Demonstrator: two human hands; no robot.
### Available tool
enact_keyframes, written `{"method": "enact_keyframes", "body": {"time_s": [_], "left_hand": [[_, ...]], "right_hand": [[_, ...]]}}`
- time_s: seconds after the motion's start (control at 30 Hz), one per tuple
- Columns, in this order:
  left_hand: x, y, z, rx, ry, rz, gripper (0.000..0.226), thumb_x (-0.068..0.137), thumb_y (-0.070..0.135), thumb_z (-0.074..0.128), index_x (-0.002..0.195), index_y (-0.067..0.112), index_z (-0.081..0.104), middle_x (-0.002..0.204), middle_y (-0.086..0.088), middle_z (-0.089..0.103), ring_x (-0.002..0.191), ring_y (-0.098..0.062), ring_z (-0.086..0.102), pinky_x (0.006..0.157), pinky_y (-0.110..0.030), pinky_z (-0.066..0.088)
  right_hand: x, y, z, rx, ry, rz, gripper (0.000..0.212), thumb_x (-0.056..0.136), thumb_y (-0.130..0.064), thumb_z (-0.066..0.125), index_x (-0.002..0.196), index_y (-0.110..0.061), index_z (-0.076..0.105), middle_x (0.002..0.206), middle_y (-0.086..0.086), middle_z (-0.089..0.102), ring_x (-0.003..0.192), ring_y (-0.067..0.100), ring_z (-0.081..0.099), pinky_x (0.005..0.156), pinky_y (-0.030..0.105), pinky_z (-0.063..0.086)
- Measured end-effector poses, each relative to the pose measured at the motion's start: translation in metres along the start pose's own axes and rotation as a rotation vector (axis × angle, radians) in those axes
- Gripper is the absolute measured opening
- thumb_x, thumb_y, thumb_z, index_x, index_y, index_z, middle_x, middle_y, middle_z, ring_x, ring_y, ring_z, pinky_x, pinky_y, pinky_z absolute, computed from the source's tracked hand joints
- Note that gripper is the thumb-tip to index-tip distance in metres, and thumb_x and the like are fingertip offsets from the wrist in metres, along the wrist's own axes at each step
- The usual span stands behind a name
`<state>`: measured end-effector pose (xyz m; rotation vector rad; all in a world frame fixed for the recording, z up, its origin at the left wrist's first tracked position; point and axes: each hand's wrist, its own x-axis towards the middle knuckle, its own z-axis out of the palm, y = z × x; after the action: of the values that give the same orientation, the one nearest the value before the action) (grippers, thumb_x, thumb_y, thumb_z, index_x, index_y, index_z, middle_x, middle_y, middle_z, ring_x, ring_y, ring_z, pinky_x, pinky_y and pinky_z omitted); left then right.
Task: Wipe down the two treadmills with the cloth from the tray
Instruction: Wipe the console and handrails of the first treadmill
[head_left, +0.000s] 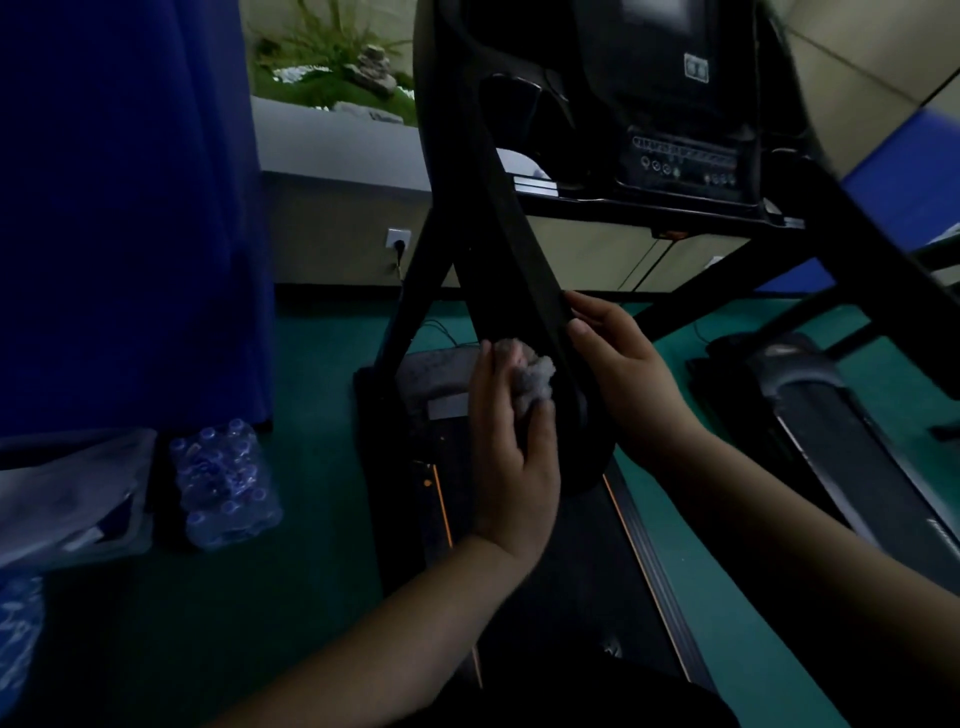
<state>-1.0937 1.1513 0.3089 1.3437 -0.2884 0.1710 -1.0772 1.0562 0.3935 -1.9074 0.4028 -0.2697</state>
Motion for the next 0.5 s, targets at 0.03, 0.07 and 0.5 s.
{"method": "enact_keyframes", "body": {"time_s": [0.03, 0.07, 0.5], "left_hand": [[0.013, 0.0, 0.0, 0.002, -0.009, 0.023, 0.043, 0.097, 0.024, 0.045, 0.14, 0.021, 0.039, 0.154, -0.009, 0.028, 0.144, -0.015, 0.024, 0.112, -0.014, 0.021], [0.03, 0.001, 0.0, 0.013, -0.011, 0.043, 0.04, 0.097, 0.022, 0.047, 0.136, 0.023, 0.042, 0.153, -0.01, 0.03, 0.143, -0.016, 0.026, 0.111, -0.011, 0.022], [0.067, -0.013, 0.001, -0.073, 0.062, -0.017, 0.043, 0.095, 0.011, 0.051, 0.136, 0.02, 0.045, 0.152, -0.011, 0.033, 0.142, -0.016, 0.027, 0.112, -0.015, 0.027]], "right_hand": [[0.0, -0.001, 0.0, 0.006, 0.001, 0.008, 0.029, 0.096, -0.02, 0.054, 0.124, -0.028, 0.059, 0.116, -0.004, 0.067, 0.102, 0.008, 0.066, 0.085, 0.027, 0.052], [0.0, -0.002, 0.0, 0.019, -0.002, 0.016, 0.029, 0.096, -0.019, 0.054, 0.124, -0.027, 0.059, 0.118, -0.002, 0.067, 0.104, 0.012, 0.066, 0.09, 0.032, 0.053], [0.007, -0.018, 0.011, -0.167, 0.029, 0.015, 0.039, 0.089, -0.025, 0.065, 0.126, -0.029, 0.053, 0.124, -0.007, 0.06, 0.098, 0.01, 0.067, 0.086, 0.035, 0.057]]}}
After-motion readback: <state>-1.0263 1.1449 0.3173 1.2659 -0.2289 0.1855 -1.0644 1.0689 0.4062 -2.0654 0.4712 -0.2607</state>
